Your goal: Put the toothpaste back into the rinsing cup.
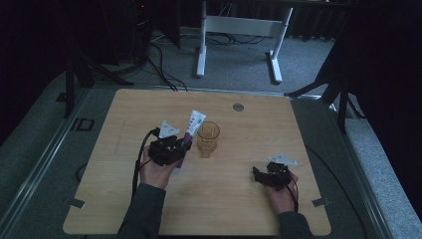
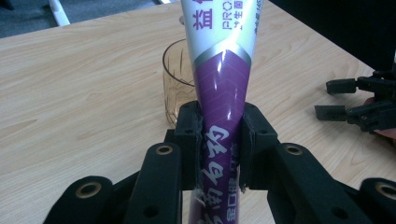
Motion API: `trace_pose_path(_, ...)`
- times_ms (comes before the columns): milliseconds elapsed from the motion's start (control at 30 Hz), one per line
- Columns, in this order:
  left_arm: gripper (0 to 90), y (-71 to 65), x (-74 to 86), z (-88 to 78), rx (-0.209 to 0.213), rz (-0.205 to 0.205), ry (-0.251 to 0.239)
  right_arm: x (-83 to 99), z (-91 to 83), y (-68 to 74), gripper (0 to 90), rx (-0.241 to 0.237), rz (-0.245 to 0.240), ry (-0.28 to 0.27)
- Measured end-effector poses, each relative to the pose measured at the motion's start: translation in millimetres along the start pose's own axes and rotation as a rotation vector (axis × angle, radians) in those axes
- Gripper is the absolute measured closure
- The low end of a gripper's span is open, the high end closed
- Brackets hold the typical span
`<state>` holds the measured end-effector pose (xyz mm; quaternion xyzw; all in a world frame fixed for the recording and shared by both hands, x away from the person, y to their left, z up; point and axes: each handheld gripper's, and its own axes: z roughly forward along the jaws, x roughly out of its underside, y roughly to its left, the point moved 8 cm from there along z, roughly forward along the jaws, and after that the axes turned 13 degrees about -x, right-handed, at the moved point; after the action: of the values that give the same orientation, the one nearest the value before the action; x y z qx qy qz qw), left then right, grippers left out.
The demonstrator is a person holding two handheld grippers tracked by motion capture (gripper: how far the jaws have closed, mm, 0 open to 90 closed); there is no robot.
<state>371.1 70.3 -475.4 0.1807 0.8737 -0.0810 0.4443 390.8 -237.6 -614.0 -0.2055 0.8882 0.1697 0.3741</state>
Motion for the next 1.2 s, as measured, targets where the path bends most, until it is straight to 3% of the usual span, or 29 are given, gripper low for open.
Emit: trace_pose_path(1200,72.3,7.4,-35.7,10.9,0.015,-0.086,-0.046,-0.1,0.1,0.0,24.4,-0.001,-0.001,0.0)
